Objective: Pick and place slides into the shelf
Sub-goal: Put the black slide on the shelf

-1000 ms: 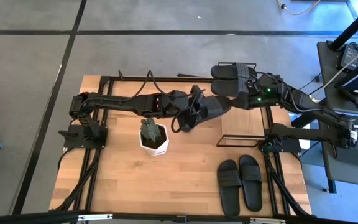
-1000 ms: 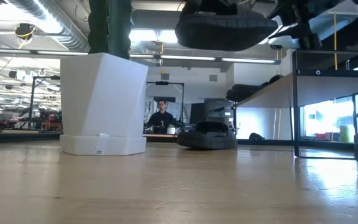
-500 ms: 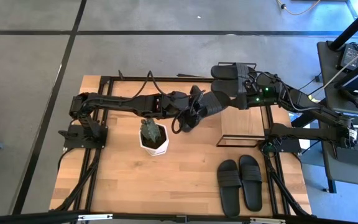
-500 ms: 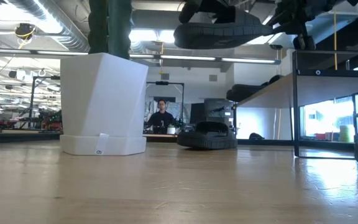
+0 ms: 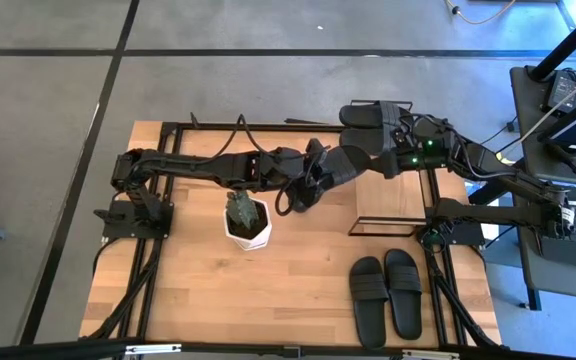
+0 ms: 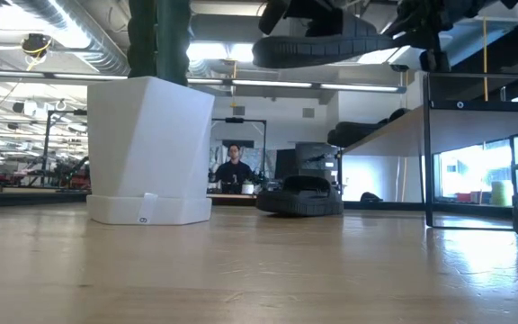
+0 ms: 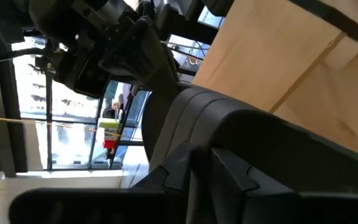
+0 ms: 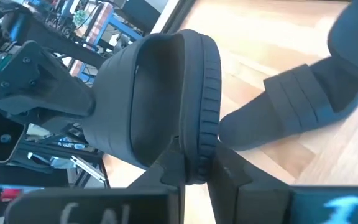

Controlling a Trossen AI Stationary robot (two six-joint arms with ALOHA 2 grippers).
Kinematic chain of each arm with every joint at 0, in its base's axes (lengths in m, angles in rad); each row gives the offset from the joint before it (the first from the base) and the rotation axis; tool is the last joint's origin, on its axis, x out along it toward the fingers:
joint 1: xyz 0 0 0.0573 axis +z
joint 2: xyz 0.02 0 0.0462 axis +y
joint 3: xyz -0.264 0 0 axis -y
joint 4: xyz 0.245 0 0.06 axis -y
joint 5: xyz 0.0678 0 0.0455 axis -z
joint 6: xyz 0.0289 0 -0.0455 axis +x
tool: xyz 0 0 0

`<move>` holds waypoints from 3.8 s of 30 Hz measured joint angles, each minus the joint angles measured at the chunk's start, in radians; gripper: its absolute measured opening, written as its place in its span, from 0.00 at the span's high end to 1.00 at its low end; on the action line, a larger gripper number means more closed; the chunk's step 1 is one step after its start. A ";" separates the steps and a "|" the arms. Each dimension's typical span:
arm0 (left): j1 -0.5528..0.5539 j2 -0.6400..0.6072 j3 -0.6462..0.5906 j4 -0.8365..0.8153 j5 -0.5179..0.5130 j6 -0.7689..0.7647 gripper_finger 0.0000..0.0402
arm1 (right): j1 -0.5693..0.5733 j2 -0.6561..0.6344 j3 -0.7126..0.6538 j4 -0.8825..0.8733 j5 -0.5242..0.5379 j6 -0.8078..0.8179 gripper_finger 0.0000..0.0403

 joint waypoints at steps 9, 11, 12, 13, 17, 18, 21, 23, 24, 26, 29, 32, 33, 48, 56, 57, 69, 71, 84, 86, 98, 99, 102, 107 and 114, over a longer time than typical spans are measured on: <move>0.002 -0.006 0.001 -0.019 -0.002 -0.152 0.66 | 0.000 -0.005 0.000 0.005 -0.002 0.048 0.89; 0.004 -0.007 0.001 -0.024 -0.008 -0.165 0.61 | 0.000 -0.017 0.000 0.005 -0.001 0.058 0.89; 0.006 -0.007 0.001 -0.029 -0.013 -0.184 0.58 | 0.000 -0.025 0.000 0.002 0.001 0.069 0.89; 0.009 -0.007 0.001 -0.032 -0.014 -0.204 0.57 | 0.000 -0.036 0.000 0.001 0.001 0.078 0.89; 0.018 -0.009 0.001 -0.068 -0.016 -0.236 0.53 | 0.000 -0.096 0.000 -0.033 0.055 0.103 0.89; 0.018 -0.009 0.001 -0.074 -0.017 -0.247 0.53 | 0.000 -0.114 0.000 -0.052 0.072 0.109 0.89; 0.018 -0.009 0.001 -0.073 -0.008 -0.276 0.53 | 0.000 -0.173 0.000 -0.120 0.136 0.131 0.89; 0.018 -0.013 0.001 -0.067 0.006 -0.302 0.54 | 0.000 -0.215 0.000 -0.175 0.176 0.136 0.89; 0.020 -0.015 0.001 -0.055 0.011 -0.316 0.54 | 0.000 -0.236 0.000 -0.208 0.191 0.146 0.89; 0.026 -0.029 0.001 -0.038 0.021 -0.356 0.54 | 0.000 -0.274 0.000 -0.261 0.201 0.163 0.89; 0.055 -0.053 0.001 -0.027 0.023 -0.447 0.54 | 0.000 -0.330 0.000 -0.321 0.234 0.200 0.89; 0.093 -0.079 0.001 -0.030 0.030 -0.565 0.54 | 0.000 -0.383 0.000 -0.388 0.292 0.218 0.89; 0.106 -0.085 0.001 -0.029 0.043 -0.600 0.54 | 0.000 -0.399 0.000 -0.405 0.312 0.226 0.89; 0.183 -0.100 0.000 -0.064 0.186 -0.757 0.54 | 0.000 -0.532 -0.002 -0.673 0.422 0.343 0.89; 0.183 -0.100 0.000 -0.067 0.186 -0.757 0.54 | 0.000 -0.543 -0.124 -0.661 0.455 0.345 0.89; 0.183 -0.100 0.000 -0.069 0.186 -0.757 0.54 | 0.000 -0.543 -0.141 -0.656 0.462 0.345 0.89; 0.183 -0.100 0.000 -0.079 0.186 -0.760 0.54 | 0.000 -0.542 -0.197 -0.638 0.603 0.337 0.89; 0.183 -0.100 0.000 -0.079 0.186 -0.760 0.54 | 0.000 -0.542 -0.198 -0.639 0.604 0.337 0.89; 0.183 -0.100 0.000 -0.079 0.185 -0.758 0.54 | 0.000 -0.542 -0.198 -0.675 0.635 0.339 0.86; 0.183 -0.100 0.000 -0.079 0.185 -0.758 0.54 | 0.000 -0.542 -0.198 -0.676 0.636 0.338 0.83; 0.183 -0.100 -0.001 -0.080 0.185 -0.758 0.54 | 0.000 -0.542 -0.199 -0.697 0.637 0.340 0.65; 0.183 -0.100 -0.001 -0.079 0.185 -0.758 0.54 | 0.000 -0.542 -0.199 -0.695 0.636 0.341 0.64; 0.183 -0.100 -0.001 -0.079 0.185 -0.758 0.54 | 0.000 -0.542 -0.199 -0.686 0.633 0.341 0.60; 0.183 -0.100 -0.001 -0.079 0.185 -0.759 0.54 | 0.000 -0.542 -0.199 -0.683 0.625 0.341 0.57; 0.182 -0.100 -0.001 -0.080 0.185 -0.759 0.54 | 0.000 -0.541 -0.199 -0.682 0.568 0.338 0.57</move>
